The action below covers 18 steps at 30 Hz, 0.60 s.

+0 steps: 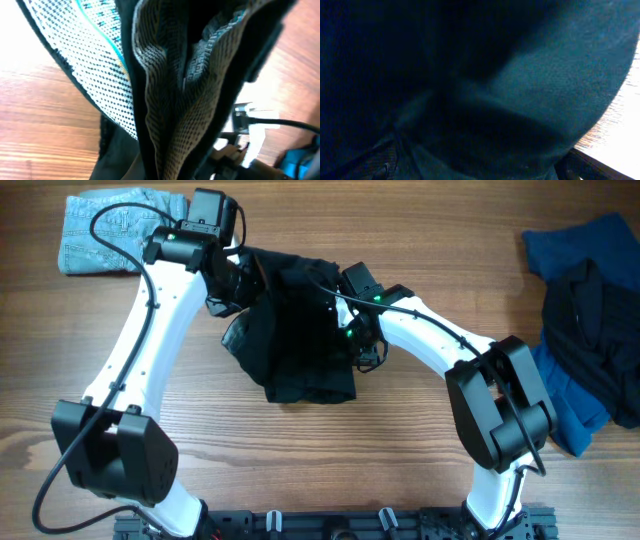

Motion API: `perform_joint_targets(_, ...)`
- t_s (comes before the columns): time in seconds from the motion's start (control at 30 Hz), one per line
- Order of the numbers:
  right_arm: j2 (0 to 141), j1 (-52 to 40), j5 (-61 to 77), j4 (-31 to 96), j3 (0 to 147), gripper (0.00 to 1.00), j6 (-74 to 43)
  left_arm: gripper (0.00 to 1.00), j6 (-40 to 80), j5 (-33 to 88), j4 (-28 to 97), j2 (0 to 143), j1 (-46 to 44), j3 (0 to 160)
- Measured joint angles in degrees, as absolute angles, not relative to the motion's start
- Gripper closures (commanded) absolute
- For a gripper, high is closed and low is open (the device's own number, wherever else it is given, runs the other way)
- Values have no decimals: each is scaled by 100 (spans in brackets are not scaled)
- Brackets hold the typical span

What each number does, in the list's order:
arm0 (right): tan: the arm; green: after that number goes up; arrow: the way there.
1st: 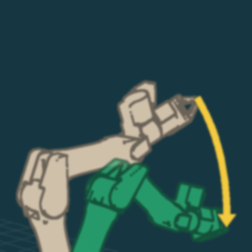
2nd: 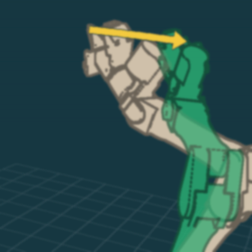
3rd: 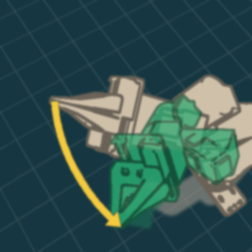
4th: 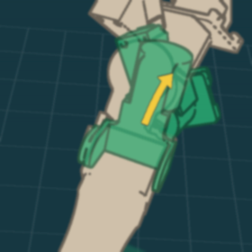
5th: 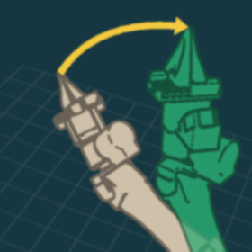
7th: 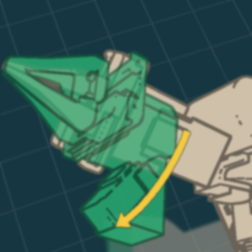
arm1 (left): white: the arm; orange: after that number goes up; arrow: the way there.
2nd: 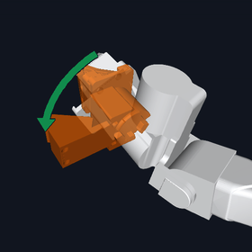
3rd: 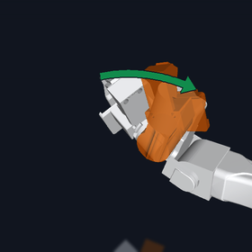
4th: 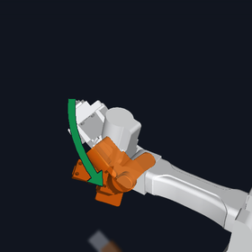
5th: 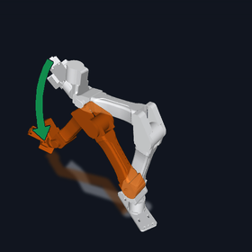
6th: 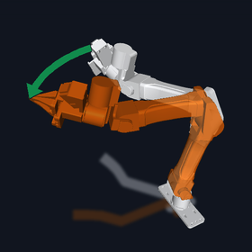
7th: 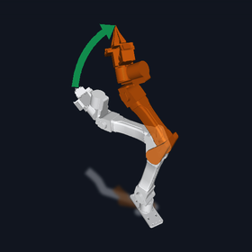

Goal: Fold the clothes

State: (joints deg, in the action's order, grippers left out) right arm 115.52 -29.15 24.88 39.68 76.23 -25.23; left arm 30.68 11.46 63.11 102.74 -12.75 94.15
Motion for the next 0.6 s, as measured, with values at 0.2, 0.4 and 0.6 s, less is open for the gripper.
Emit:
perform_joint_targets(0.2,11557,-3089,2536,3933,7623,2,-2547,96,3218,1170,6007,10274,-1535,9415)
perform_joint_targets(0.4,11572,-3212,2574,3815,7620,3,-2742,96,3282,864,5972,10274,-1754,9415)
perform_joint_targets(0.6,11574,-3166,2591,3806,7620,2,-2895,96,3317,585,5972,10462,-1953,9421)
